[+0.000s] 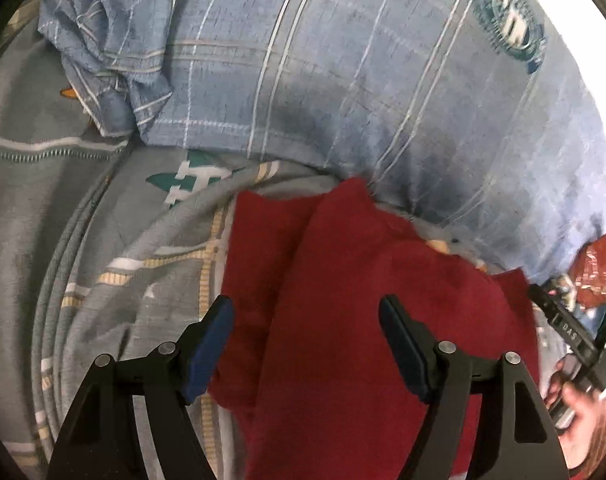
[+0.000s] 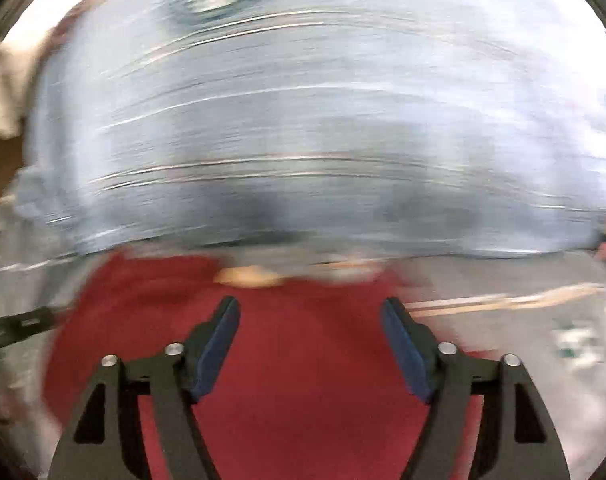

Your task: Fold small clothes

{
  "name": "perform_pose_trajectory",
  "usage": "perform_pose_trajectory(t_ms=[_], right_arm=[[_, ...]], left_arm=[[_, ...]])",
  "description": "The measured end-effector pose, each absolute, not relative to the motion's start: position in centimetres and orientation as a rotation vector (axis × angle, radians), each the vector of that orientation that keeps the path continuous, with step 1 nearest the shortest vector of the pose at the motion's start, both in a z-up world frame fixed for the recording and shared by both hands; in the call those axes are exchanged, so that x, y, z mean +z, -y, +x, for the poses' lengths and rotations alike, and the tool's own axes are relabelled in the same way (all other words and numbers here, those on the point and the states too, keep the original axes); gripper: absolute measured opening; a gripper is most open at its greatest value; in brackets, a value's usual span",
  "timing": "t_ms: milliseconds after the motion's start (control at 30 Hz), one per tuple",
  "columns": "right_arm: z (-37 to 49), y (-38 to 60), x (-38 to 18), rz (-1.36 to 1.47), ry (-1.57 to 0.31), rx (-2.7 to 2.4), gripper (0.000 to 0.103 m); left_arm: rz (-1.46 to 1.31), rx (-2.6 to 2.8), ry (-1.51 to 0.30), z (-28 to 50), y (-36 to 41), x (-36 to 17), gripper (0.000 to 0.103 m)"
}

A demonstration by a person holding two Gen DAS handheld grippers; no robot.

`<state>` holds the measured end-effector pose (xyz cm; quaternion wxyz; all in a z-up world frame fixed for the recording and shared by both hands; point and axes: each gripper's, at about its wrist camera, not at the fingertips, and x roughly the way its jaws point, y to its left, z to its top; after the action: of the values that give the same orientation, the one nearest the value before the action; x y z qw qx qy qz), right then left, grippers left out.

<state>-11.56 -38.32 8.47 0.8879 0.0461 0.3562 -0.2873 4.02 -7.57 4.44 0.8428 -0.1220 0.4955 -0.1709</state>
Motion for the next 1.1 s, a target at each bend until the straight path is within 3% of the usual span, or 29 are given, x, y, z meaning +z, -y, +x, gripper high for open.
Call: perform_pose_trajectory(t_ms=[100,133,167,200,400,467,600,733,1000,1100], right_arm=[[-10.9,42.0,6.3,0.174,-0.826,-0.547,0.079],[-10.8,43.0,5.5,0.236,-0.852,-0.495,0.056],[-10.6,43.8,4.7,0.286,-0.878,-0.462,0.007],[-10.6,44.2,4.5,0.306,-0.867,-0.458,0.006],[-10.5,44.4,4.0,0.258,-0.846,-0.553,0.012],[-11.1,43.7,4.8,0.247,-0.835,-0.576,0.025],[-12.8,40.8,7.8,0.177,-0.804,-0.566,0.027],[-14.8,37.7,9.8,0.148,-0.751,-0.489,0.045],[-15.0,39.0,5.2,0.192,-0.859,-0.548,0.046],[-15.5,41.1,3.9,0.292,-0.86,-0.547,0.056]], left_arm=[[-0.225,-0.314,-1.083,4.4,8.2,2.9,0.074],[-0.203,-0.298,-1.09,4.5,8.5,2.6,0.074],[-0.181,-0.284,-1.093,4.6,8.7,2.3,0.076],[-0.167,-0.278,-1.094,4.7,9.0,2.1,0.077],[-0.155,-0.277,-1.093,5.0,9.7,1.9,0.077],[-0.159,-0.277,-1.092,5.0,9.7,2.1,0.076],[-0.135,-0.278,-1.078,4.3,9.6,2.6,0.075],[-0.122,-0.277,-1.069,3.7,9.6,2.9,0.075],[-0.127,-0.283,-1.068,3.4,9.4,3.2,0.076],[-0.116,-0.281,-1.066,3.4,9.5,3.2,0.075]])
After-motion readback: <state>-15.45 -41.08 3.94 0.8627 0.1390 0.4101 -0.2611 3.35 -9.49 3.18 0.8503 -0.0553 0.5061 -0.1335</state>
